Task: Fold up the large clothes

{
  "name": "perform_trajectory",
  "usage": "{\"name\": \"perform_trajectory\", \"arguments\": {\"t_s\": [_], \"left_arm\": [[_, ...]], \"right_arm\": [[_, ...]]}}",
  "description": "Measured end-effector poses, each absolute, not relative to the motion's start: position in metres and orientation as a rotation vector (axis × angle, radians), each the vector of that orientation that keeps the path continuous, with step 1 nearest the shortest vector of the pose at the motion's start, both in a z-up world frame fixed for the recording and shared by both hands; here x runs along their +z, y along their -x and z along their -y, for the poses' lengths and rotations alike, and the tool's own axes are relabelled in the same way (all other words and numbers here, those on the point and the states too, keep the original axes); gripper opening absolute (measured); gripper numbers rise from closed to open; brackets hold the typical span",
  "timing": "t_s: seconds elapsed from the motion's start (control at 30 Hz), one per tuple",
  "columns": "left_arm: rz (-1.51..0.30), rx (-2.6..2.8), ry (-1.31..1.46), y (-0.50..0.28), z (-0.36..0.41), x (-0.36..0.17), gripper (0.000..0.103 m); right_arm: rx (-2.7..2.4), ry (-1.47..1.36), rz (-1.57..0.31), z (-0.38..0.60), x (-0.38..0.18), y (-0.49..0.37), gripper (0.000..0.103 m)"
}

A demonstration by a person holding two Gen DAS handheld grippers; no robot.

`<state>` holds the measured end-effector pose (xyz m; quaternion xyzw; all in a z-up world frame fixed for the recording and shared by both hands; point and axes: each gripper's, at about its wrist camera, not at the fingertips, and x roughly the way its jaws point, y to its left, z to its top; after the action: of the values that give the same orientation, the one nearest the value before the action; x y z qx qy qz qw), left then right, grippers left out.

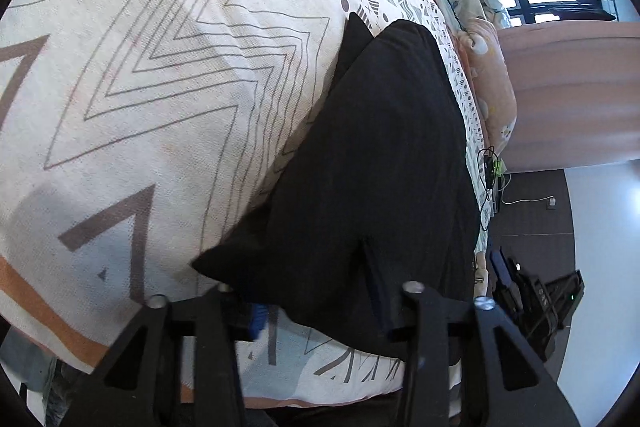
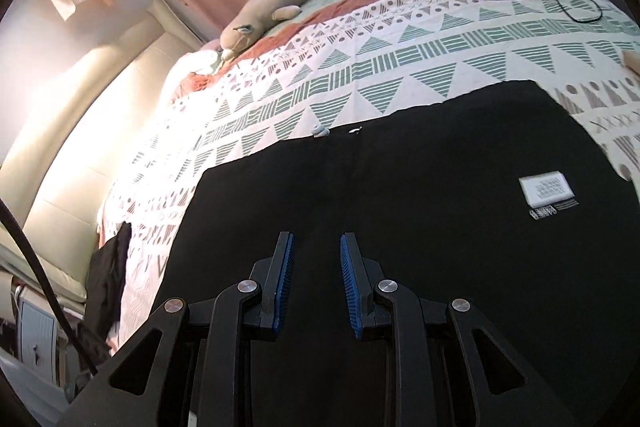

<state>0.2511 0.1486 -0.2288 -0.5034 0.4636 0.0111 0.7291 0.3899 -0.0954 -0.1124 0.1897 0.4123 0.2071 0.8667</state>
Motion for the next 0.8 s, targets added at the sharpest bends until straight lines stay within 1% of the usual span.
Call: {"name": "perform_trajectory", "arguments": {"t_s": [0.1, 0.3, 0.57, 0.8], "left_arm": [[-0.996, -0.005, 1.115, -0.249, -0.151, -0.222, 0.023], [-0.92, -0.097, 1.094, -0.247, -0.15, -0.196, 0.014], [-0.842, -0.204, 1.092, -0.252, -0.14, -0.162, 0.01], [-0.796, -0.282, 1.038, -0.26, -0.122, -0.123, 0.01]], "right_arm": [[0.426, -0.416, -0.862, 0.106, -0.108, -0.373, 0.021], [0.466, -0.477, -0.874, 0.124, -0.092, -0.323, 0.021], [0.476, -0.474, -0.881, 0.132, -0.095, -0.29, 0.021], [0.472, -0.49, -0.954, 0.127, -0.123, -0.289, 0.021]]}}
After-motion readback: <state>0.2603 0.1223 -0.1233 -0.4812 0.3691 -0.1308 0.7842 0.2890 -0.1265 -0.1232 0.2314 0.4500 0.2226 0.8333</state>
